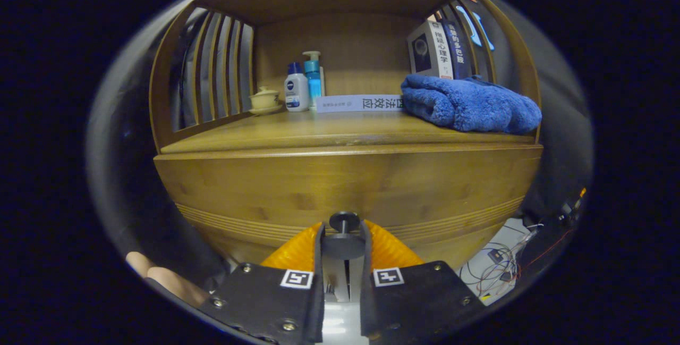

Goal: Pull open the drawer, take out the items inside it, and place them on the countertop above the cabinet.

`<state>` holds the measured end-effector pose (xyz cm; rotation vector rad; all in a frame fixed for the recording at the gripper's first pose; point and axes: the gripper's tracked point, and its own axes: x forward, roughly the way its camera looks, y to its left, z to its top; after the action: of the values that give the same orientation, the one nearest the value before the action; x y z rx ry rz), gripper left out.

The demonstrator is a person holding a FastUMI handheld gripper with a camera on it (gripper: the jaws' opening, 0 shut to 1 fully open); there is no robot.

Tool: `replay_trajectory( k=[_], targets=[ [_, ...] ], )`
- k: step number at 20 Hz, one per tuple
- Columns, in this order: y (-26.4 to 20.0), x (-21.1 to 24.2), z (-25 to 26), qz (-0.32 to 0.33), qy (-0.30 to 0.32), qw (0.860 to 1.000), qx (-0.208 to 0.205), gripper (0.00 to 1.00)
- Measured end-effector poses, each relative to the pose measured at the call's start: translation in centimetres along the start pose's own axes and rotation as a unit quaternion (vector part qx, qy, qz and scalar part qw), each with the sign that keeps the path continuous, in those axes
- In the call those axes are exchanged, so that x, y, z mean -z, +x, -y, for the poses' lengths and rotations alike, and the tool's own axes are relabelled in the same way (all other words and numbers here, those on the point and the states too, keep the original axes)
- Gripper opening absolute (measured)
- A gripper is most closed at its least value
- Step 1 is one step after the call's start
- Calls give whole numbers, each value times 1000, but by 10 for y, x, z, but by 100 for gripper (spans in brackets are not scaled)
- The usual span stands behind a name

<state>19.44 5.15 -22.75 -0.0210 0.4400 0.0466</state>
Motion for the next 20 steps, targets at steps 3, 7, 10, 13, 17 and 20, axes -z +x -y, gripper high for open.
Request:
replay_trajectory(
  k=[3,7,10,13,17,20],
  targets=[
    [-22,7,0,-2,-3,1000,-3,27],
    [-47,16,1,-7,-6,1000,-1,27],
    [-68,24,2,-13,-2,1000,-2,27],
    [-84,30,4,-17,-6,1000,1,27],
    [-97,35,3,-19,-1,1000,3,27],
    [-107,40,4,-23,0,1000,2,27]
  ],
)
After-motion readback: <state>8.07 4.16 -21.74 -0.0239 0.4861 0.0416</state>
